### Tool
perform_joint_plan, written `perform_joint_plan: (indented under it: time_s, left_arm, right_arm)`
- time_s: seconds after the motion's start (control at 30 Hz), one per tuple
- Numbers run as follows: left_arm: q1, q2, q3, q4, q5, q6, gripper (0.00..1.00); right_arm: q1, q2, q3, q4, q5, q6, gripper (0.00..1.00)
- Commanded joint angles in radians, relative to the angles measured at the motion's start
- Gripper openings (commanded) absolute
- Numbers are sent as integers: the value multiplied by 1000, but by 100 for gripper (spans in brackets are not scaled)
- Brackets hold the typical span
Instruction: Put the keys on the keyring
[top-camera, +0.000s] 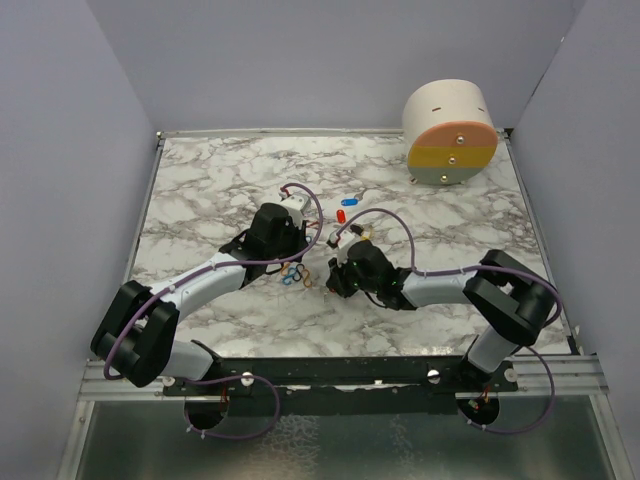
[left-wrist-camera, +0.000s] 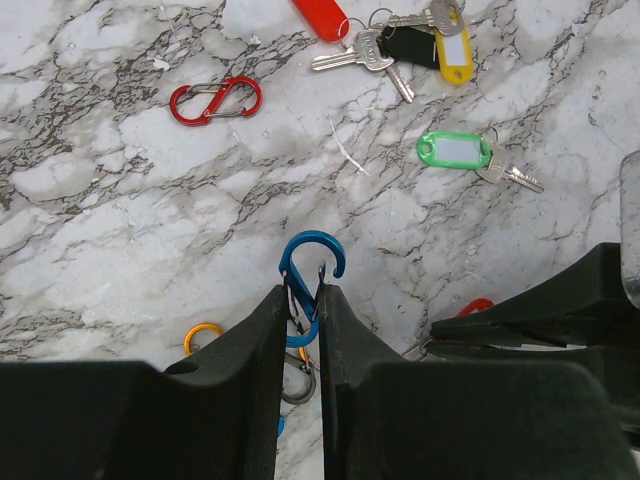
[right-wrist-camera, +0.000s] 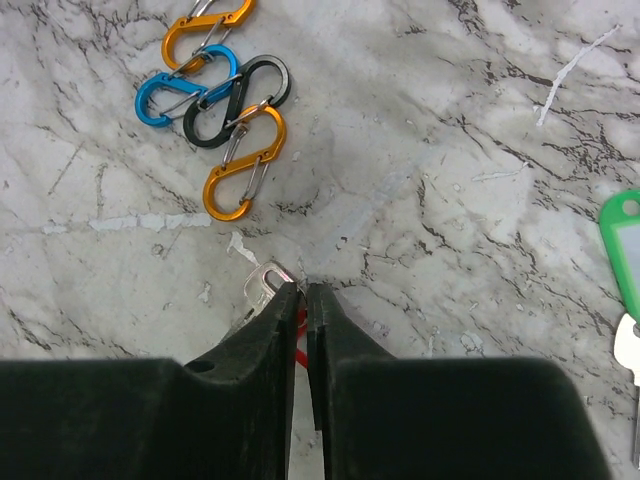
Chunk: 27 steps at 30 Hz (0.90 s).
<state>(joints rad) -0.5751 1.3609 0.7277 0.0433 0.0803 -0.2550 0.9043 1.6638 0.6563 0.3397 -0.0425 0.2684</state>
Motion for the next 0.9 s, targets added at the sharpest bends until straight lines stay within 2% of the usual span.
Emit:
perform_joint_plan:
  time_s: [0.0, 0.1, 0.43, 0.87]
  left_arm:
    - [8, -12, -8, 20, 16, 2, 0]
    - [8, -15, -8, 19, 17, 1, 0]
    - [8, -13, -8, 25, 32, 0, 0]
    - [2, -2, 0, 57, 207, 19, 0]
  right_arm:
    - [8, -51, 20, -22, 43, -1, 6]
    - [8, -69, 27, -37, 63, -4, 1]
    - [8, -150, -2, -31, 96, -12, 1]
    - [8, -275, -83, 130, 172, -113, 1]
